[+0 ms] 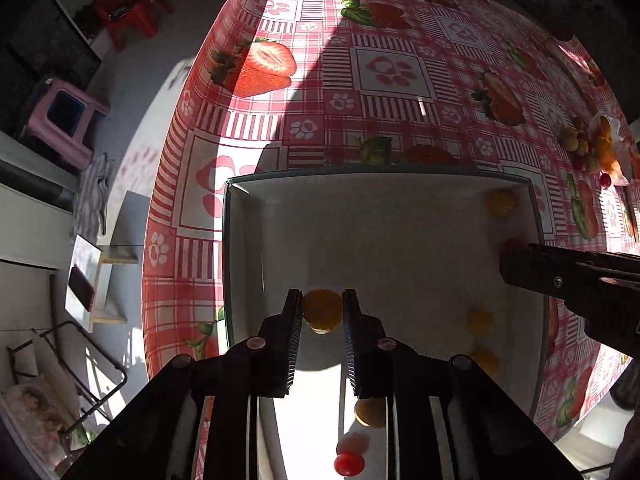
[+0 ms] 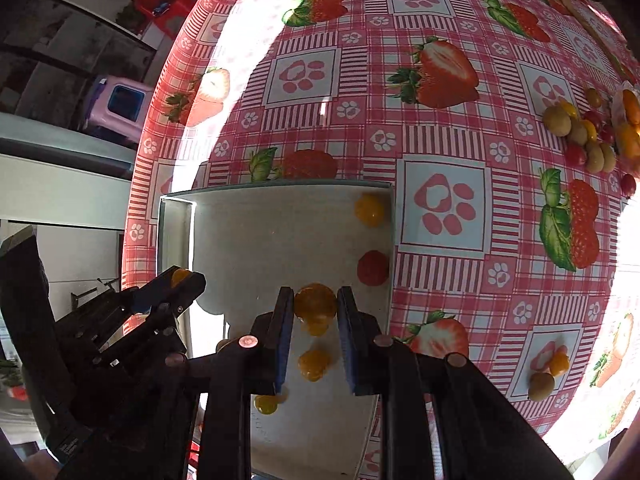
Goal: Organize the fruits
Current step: 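Carry both yellow tomatoes over the white tray and open both grippers to release, then grasp a yellow cherry tomato with the right gripper while the left grasps a brown round fruit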
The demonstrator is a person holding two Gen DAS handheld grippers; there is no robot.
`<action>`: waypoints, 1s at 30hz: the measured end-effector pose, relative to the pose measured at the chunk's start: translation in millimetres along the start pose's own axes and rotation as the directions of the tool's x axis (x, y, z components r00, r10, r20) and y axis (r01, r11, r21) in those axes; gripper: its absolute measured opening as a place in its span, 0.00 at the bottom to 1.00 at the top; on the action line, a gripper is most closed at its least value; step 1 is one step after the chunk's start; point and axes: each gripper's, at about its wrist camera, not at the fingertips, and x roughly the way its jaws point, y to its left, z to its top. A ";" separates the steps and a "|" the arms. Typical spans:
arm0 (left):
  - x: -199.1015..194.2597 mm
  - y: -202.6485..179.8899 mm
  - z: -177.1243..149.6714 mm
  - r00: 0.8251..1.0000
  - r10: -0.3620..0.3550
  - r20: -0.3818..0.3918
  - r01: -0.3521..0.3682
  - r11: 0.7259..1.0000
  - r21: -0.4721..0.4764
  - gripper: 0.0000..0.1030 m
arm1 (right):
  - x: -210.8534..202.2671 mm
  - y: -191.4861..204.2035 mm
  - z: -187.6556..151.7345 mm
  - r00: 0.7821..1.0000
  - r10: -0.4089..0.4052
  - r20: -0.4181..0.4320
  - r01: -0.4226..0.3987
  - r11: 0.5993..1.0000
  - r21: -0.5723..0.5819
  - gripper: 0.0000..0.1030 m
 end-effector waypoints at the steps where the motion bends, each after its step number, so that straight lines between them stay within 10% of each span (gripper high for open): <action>1: 3.3 0.4 0.6 1.000 -0.003 -0.005 0.003 1.000 0.002 0.21 | 6.5 1.7 4.3 1.000 0.000 -0.006 0.000 1.000 0.005 0.23; 13: 14.4 -7.7 -0.1 1.000 0.003 -0.011 -0.003 0.999 0.032 0.21 | 44.9 4.0 14.3 0.997 -0.049 -0.057 0.050 0.999 0.007 0.25; 17: 8.7 -10.0 -2.3 1.000 -0.007 0.016 0.006 0.999 0.046 0.63 | 40.7 4.2 16.0 0.998 -0.028 -0.055 0.029 0.999 0.017 0.54; 30: -28.8 -56.6 2.0 0.999 -0.020 0.041 0.013 0.987 0.160 0.63 | -40.6 -49.0 -17.9 0.995 -0.010 0.096 -0.008 0.982 0.187 0.73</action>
